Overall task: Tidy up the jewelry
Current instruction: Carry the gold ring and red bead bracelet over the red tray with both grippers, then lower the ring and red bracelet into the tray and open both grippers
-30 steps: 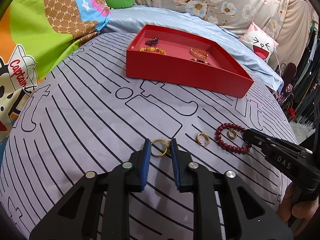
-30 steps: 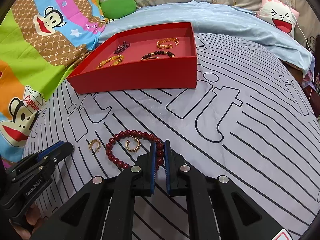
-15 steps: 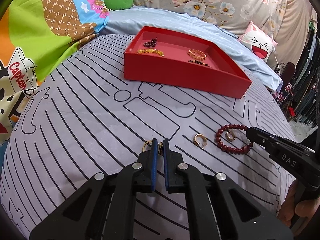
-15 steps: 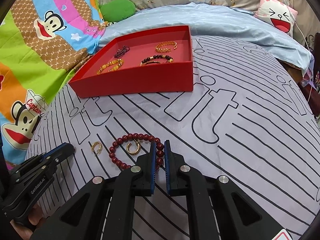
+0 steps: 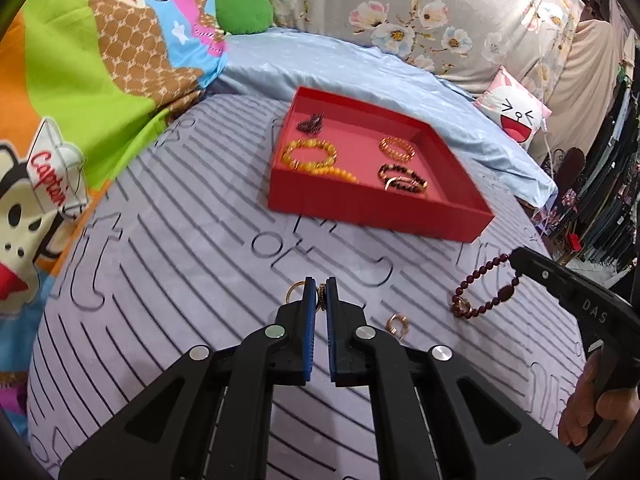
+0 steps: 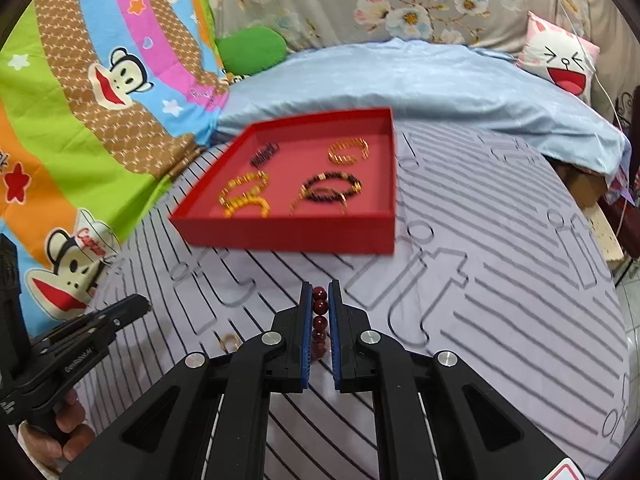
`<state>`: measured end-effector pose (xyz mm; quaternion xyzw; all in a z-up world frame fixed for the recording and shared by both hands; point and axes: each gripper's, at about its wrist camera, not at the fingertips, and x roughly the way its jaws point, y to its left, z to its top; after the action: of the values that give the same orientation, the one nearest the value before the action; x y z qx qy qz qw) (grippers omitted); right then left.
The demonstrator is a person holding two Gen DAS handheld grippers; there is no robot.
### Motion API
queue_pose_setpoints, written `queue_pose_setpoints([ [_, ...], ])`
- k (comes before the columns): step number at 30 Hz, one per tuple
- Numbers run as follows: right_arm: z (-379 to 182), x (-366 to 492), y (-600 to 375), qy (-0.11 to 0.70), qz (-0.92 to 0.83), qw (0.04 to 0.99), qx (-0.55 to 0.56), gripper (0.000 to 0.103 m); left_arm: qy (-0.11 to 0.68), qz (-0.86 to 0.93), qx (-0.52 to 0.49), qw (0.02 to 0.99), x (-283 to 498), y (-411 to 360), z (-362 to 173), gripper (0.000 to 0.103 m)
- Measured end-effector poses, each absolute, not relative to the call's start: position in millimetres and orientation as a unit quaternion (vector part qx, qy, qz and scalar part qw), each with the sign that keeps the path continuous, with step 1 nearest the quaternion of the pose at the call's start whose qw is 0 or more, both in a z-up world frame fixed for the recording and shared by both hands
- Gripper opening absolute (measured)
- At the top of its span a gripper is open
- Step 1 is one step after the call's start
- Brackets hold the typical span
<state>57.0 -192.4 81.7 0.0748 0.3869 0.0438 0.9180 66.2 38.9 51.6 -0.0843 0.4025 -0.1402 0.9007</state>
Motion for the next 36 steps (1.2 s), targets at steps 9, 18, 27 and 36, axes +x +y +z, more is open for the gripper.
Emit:
queue_pose_setpoints([
  [9, 122.9, 90.3, -189.5, 0.354, 0.061, 0.932, 0.057, 0.007, 0.373, -0.177, -0.063, 0.909, 99.0, 24.8, 97.3, 0.005],
  [18, 135.0, 164.8, -186.9, 0.364, 0.068, 0.928, 0.044, 0.007, 0.364, -0.204, -0.043, 0.908, 172.8, -5.7, 123.2, 0.005],
  [27, 113.2, 253.1, -191.0, 0.399, 0.072, 0.912, 0.063, 0.007, 0.386, -0.209, -0.054, 0.897, 257.9, -30.5, 111.4, 0.005],
  [36, 70.1, 303.7, -198.0, 0.456, 0.074, 0.883, 0.090, 0.007, 0.424, -0.199, -0.042, 0.883, 313.2, -52.5, 80.3, 0.005],
])
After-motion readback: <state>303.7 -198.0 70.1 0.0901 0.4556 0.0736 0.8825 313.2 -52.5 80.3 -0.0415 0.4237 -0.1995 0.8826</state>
